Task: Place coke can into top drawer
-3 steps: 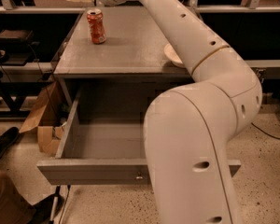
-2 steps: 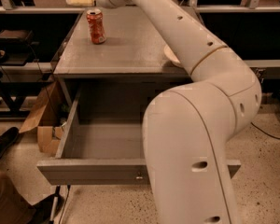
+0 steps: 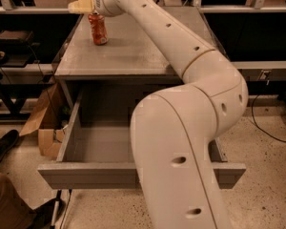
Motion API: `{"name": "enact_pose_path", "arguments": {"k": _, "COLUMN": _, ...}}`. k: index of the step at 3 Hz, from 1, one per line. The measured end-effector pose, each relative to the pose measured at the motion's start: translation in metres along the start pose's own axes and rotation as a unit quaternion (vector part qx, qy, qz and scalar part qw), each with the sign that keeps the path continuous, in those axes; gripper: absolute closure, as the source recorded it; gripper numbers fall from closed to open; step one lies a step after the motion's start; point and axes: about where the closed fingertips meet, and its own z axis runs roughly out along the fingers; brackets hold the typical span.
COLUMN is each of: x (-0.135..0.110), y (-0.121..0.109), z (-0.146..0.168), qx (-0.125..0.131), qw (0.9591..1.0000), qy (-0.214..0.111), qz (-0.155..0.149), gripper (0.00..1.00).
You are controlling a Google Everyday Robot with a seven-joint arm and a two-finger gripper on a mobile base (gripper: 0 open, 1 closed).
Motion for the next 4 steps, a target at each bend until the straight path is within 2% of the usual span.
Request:
{"name": "enact_pose_path", "arguments": {"k": 1, "x": 0.005, "y": -0.005, "z": 0.015, "qx": 0.022, "qw": 0.9997, "qy": 0.008, "qz": -0.004, "gripper": 0.00}}
{"name": "enact_pose_path", "arguments": {"k": 2, "x": 0.015, "y": -0.009, "z": 0.032, "qx": 0.049, "qw": 0.9983, "qy": 0.029, "qz": -0.008, "gripper": 0.00}}
{"name": "enact_pose_path", "arguments": {"k": 3, "x": 0.029, "y": -0.016, "z": 0.039, "qx": 0.088, "qw": 0.9940, "qy": 0.064, "qz": -0.012, "gripper": 0.00}}
{"name": "enact_pose_path", "arguments": {"k": 4, "x": 0.040, "y": -0.022, "z": 0.038, "qx": 0.112, "qw": 0.9894, "qy": 0.091, "qz": -0.017, "gripper": 0.19}}
